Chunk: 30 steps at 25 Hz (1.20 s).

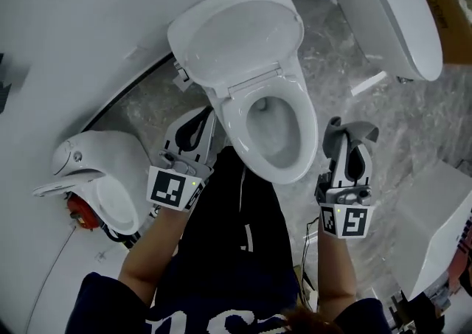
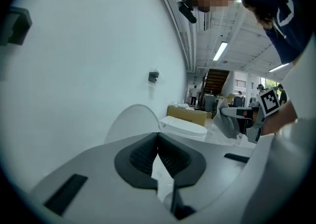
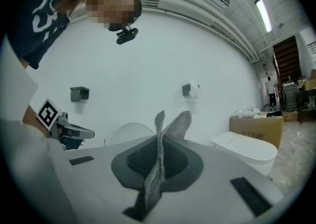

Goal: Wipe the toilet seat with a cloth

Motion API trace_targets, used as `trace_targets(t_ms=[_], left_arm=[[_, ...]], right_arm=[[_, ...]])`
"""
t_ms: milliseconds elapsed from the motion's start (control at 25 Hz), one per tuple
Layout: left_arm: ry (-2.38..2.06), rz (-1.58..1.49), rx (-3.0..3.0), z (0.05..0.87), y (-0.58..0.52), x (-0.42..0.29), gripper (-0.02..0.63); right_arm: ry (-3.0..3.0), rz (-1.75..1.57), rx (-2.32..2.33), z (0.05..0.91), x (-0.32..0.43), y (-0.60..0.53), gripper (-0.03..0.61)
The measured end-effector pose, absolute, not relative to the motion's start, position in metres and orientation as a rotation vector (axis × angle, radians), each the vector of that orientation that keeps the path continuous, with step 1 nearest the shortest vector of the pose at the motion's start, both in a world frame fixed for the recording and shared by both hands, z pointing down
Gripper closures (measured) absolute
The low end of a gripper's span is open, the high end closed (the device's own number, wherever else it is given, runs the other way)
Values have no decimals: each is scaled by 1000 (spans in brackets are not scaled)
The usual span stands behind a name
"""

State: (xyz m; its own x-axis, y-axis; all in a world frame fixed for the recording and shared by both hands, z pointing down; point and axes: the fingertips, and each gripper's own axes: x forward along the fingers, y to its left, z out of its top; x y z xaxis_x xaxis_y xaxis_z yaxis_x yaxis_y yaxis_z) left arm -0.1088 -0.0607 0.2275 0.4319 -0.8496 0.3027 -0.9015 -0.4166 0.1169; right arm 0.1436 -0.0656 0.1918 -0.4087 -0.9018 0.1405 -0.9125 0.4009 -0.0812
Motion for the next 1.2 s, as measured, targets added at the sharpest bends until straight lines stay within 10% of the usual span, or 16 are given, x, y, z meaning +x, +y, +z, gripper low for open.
trace_targets(t_ms=[1200], left_arm=[[-1705, 89, 2575, -23, 31, -70, 604]], right_arm=[[-2794, -59, 1599, -67, 164, 23, 554]])
